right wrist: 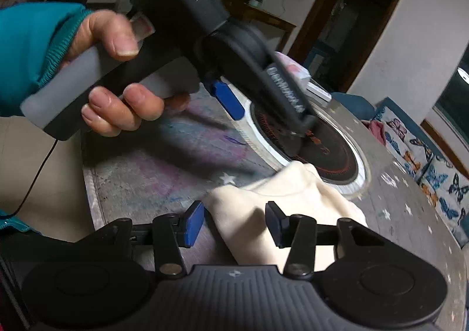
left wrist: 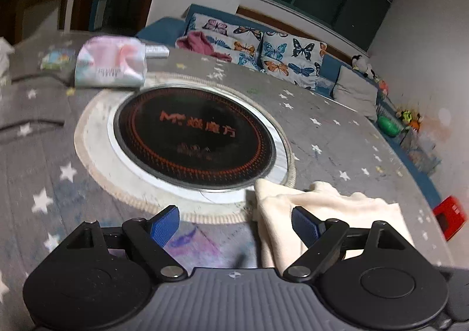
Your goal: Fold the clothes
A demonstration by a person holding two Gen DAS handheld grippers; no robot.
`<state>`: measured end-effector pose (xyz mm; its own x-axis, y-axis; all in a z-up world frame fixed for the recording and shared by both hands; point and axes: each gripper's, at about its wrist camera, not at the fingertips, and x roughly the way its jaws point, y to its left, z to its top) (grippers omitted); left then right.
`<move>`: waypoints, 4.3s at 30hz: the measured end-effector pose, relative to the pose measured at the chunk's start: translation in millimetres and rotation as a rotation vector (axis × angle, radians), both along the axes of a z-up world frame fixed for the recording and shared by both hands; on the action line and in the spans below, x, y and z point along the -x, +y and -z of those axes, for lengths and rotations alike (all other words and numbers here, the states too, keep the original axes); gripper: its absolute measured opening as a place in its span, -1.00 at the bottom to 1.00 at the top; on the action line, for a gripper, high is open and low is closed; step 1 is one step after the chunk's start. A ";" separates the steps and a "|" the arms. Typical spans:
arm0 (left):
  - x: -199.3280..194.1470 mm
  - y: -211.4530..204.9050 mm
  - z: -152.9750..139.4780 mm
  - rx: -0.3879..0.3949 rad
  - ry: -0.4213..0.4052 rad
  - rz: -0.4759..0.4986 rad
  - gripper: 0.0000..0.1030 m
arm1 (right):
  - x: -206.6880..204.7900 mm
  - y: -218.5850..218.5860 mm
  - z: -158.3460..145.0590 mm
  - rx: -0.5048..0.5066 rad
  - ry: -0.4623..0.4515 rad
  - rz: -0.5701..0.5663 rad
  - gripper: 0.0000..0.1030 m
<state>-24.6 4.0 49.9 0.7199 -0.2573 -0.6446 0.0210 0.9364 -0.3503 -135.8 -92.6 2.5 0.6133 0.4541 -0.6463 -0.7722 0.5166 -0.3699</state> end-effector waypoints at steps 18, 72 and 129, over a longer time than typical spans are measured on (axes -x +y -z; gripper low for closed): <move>-6.9 -1.0 19.3 0.376 0.180 -0.098 0.67 | -27.0 -41.8 -43.1 -0.247 0.119 0.165 -0.76; -28.5 -27.8 29.3 0.360 0.223 -0.086 -0.62 | -85.0 -236.2 7.9 -0.577 0.223 0.802 -0.79; -98.3 -292.6 2.9 -0.066 0.101 0.406 -0.63 | -95.6 -406.0 0.1 -0.406 -0.003 1.195 -0.80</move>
